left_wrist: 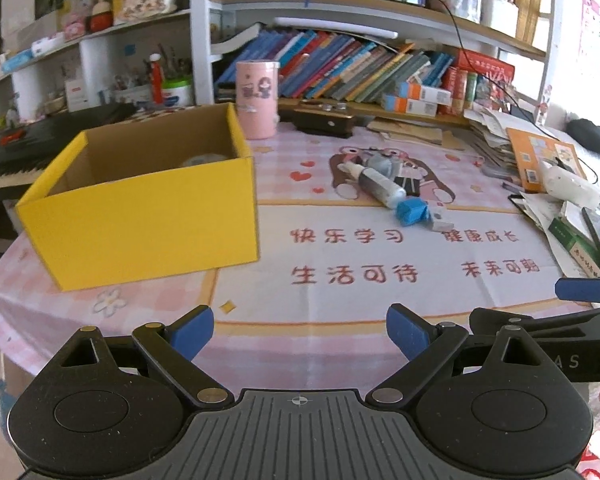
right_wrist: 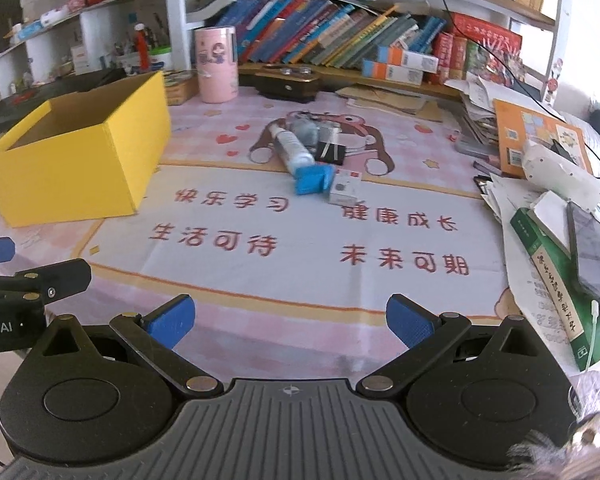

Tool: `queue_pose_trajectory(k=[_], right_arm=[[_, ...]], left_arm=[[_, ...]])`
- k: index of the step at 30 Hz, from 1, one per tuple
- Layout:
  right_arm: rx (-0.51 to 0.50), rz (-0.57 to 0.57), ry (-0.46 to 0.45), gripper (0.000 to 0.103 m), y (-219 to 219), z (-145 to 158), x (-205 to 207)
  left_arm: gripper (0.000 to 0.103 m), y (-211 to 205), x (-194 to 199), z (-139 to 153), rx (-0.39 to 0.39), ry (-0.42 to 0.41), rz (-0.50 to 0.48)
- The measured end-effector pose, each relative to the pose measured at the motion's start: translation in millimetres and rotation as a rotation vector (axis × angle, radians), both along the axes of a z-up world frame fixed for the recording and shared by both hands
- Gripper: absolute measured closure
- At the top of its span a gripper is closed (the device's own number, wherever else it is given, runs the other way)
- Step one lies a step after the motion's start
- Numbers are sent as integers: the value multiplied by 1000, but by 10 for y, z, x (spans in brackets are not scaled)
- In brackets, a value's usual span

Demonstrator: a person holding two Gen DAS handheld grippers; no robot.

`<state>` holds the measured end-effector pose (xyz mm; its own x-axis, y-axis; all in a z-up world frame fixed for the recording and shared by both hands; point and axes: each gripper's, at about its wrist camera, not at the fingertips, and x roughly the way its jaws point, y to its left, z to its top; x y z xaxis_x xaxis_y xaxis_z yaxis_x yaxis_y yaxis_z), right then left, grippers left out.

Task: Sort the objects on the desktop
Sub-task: 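Move left tool toward blue sponge while right tool approaches small white box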

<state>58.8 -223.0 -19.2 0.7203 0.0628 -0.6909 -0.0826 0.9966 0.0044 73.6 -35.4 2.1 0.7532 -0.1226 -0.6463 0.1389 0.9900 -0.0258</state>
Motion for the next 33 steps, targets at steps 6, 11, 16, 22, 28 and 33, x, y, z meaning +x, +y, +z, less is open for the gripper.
queue_pose_trajectory(k=[6,11,16,22,28,33], right_arm=[[-6,-18,23,0,-199,-24,210],[-15,-19,37,0,-365,-43,413],[-14,-11,54,2,-536,-68,621],[-4,40,61,14,-701,-126,899],[-24,132,30,18,-727,-227,1192],[-64,286,-21,18,-694,-377,1464]], left_arm=[[8,-191,226,-37,-8,14,-23],[8,-380,424,-64,-14,22,-33],[8,-566,593,-96,-22,30,-32],[8,-703,732,-101,-26,37,12],[8,-818,818,-95,-3,46,68],[8,-860,847,-83,18,53,118]])
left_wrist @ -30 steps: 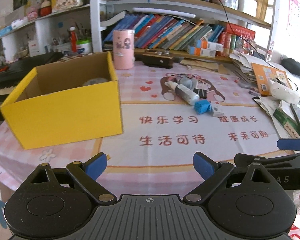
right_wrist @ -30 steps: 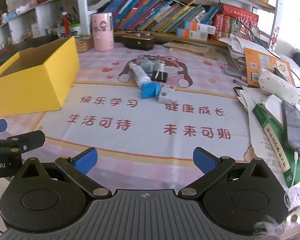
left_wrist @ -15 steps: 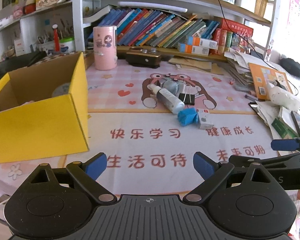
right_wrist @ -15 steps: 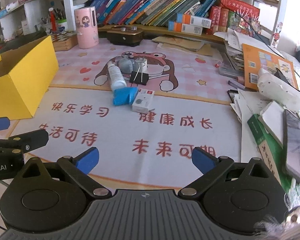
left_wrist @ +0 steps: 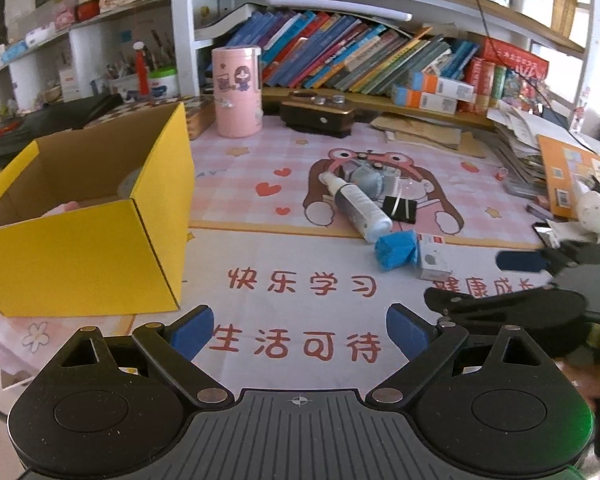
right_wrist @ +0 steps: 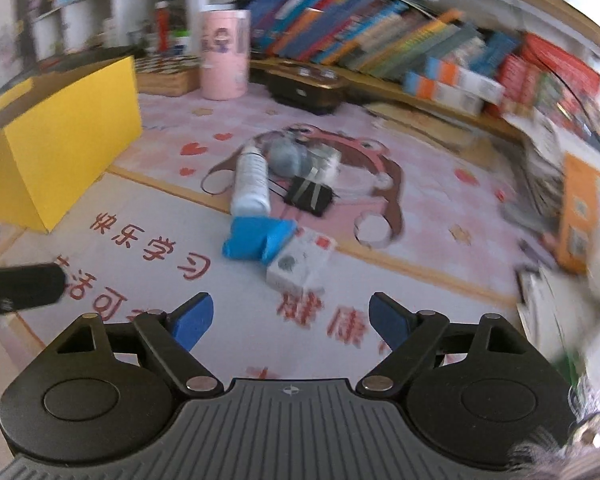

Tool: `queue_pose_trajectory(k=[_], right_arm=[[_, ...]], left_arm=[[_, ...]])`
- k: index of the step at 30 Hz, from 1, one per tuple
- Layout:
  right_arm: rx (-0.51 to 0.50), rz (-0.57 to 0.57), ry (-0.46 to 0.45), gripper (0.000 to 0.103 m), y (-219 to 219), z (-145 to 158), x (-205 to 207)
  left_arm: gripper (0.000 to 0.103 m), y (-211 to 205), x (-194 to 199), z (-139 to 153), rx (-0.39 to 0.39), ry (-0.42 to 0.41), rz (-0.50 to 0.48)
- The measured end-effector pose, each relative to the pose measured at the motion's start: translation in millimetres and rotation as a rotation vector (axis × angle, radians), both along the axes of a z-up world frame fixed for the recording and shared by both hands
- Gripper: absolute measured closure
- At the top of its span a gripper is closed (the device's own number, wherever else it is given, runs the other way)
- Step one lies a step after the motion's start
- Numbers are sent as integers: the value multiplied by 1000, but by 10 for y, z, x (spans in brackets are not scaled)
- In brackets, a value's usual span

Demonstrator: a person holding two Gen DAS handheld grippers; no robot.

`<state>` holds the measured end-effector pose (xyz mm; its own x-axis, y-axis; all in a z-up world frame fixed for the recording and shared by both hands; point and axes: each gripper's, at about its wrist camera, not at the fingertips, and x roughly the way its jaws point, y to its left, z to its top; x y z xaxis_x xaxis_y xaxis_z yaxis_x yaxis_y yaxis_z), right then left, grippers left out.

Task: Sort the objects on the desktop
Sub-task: 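Move left tool toward blue sponge while right tool approaches small white box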

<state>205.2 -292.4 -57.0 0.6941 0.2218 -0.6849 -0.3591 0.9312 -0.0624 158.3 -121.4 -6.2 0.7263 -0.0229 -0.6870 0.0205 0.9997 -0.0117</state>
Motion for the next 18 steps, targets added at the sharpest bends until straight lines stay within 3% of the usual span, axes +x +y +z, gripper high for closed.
queue_pose_trajectory(k=[8,18], right_arm=[[-15,149,21,18,-144,-149,484],[9,345,70,25,-193,-255,761]], left_arm=[[8,12,28,13,29,13,85],[8,-52,96,38,48,9,131]])
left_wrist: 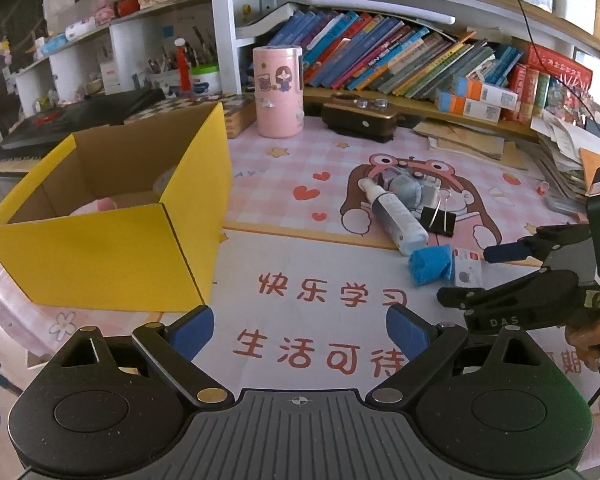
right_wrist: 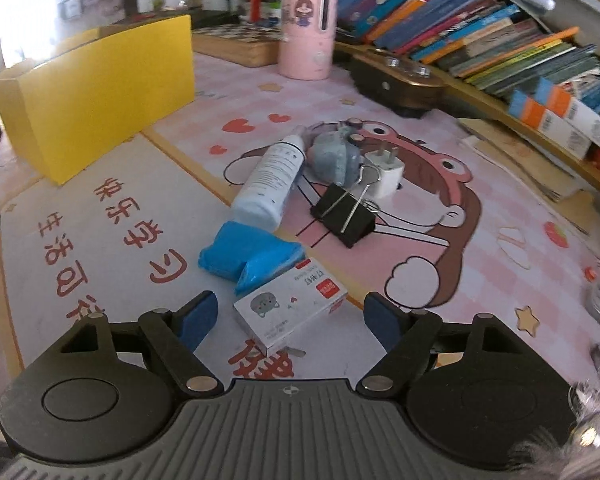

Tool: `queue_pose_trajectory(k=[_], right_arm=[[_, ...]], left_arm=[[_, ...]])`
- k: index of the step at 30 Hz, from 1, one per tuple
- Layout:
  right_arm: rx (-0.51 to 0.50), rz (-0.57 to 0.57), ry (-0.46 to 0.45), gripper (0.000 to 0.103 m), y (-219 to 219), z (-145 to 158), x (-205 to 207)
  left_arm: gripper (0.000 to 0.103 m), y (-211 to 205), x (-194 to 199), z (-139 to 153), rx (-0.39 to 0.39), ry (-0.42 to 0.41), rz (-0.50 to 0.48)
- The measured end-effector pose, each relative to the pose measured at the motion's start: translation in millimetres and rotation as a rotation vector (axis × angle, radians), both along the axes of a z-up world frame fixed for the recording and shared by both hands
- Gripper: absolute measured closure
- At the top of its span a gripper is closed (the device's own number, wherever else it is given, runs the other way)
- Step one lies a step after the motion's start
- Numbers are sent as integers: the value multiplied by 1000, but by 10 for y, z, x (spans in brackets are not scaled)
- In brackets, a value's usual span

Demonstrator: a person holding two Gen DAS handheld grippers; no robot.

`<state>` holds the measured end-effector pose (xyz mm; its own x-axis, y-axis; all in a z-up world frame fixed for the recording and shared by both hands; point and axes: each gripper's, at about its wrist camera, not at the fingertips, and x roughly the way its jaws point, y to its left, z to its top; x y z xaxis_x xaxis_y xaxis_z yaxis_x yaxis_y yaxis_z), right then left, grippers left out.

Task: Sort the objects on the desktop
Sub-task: 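Move left tool toward blue sponge while right tool approaches small white box, then grasp blue sponge with left tool while right tool grasps small white box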

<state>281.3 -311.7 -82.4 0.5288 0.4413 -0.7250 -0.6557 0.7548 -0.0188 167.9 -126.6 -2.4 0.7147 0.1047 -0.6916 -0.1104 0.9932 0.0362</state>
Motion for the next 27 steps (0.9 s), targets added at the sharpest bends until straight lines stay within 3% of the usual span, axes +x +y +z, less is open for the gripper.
queue_pose_trajectory(k=[4,9,16,21,27], right_arm=[[41,28,18,44,-65,3,39],[55,16,17,45,-154,34,-5],[65,-172,3,45,-438,238,-329],[28,-234,-16,45,-595,366,-552],[30,-295,-11,45,-733,464,-697]], left_arm=[[8,-45,49,9,5,6,-3],[8,-177,164,3,2,12,-55],[9,-408,421,-86,-32,9,-140],[10,-654,662,-241,-26,22,-206],[22,-861,906,-442,-28,42,-205]])
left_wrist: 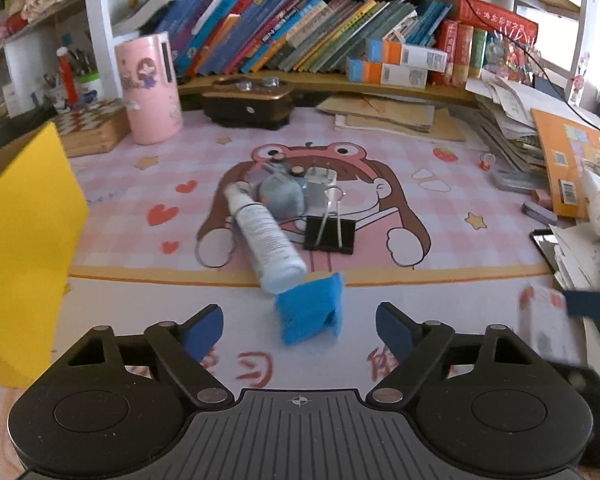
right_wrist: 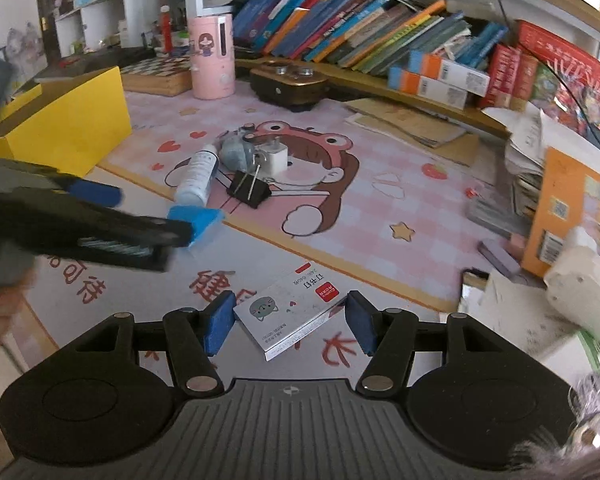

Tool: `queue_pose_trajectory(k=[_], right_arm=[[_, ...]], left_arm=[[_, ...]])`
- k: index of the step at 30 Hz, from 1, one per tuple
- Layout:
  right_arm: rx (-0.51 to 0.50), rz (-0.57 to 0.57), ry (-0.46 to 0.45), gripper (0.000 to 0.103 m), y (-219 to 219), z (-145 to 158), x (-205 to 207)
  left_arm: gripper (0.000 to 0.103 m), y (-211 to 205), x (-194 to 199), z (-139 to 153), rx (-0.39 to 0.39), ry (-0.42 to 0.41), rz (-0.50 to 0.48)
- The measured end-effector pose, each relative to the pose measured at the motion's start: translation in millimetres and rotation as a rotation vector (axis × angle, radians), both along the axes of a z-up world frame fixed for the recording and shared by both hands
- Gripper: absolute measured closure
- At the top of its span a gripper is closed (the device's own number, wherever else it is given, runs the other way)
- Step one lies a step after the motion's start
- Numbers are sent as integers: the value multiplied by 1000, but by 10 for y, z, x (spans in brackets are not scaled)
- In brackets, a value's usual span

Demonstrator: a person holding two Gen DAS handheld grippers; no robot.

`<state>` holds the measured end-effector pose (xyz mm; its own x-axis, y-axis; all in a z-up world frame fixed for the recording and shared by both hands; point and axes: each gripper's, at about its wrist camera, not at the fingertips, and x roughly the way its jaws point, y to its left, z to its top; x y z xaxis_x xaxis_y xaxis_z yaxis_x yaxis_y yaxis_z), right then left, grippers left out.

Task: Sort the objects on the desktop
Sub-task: 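Grasp blue sponge with left tool while right tool grasps small white box, then carry blue sponge and white box with both tools toward yellow box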

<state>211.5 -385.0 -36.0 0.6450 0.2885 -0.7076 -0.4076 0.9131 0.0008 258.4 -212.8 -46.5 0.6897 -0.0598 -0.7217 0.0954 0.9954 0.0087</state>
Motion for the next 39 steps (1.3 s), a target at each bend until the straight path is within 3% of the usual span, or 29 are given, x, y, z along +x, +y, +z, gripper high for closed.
queue_pose_trajectory(k=[5,10,16,25,29,39], right_arm=[[12,-13,-4,45,-39,25,-97],[11,-21,-9,45,-56,41,-149],[19,-34,-16,45,-30,70,-163],[-5,45,-40,45,261,159,-162],[11,69,-63,45,396,266,-181],[48,100,-30,45,828,326,-297]], left_arm=[[36,-119,171,-124,31,12,-3],[61,-131,248,-202,50,34,4],[64,-21,155,-134,-11,40,-15],[64,385,-190,324,-193,-7,-27],[64,590,-370,480,-239,-18,-21],[64,1006,-699,558,-259,-28,3]])
